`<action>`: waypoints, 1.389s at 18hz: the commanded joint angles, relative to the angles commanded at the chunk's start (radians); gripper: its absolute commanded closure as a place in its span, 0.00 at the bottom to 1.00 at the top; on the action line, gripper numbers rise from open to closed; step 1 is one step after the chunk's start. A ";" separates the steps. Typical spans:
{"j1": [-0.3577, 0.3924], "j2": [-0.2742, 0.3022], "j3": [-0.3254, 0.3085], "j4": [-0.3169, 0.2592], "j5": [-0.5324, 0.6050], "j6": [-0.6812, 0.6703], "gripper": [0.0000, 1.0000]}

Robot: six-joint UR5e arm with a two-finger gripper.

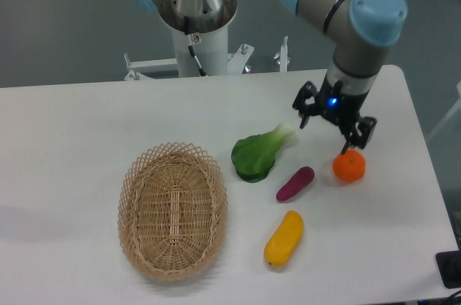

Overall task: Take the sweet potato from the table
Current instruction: 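Move the open gripper down over the purple sweet potato, then close the gripper on the purple sweet potato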

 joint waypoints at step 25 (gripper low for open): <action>-0.057 -0.150 -0.140 0.338 0.121 -0.017 0.00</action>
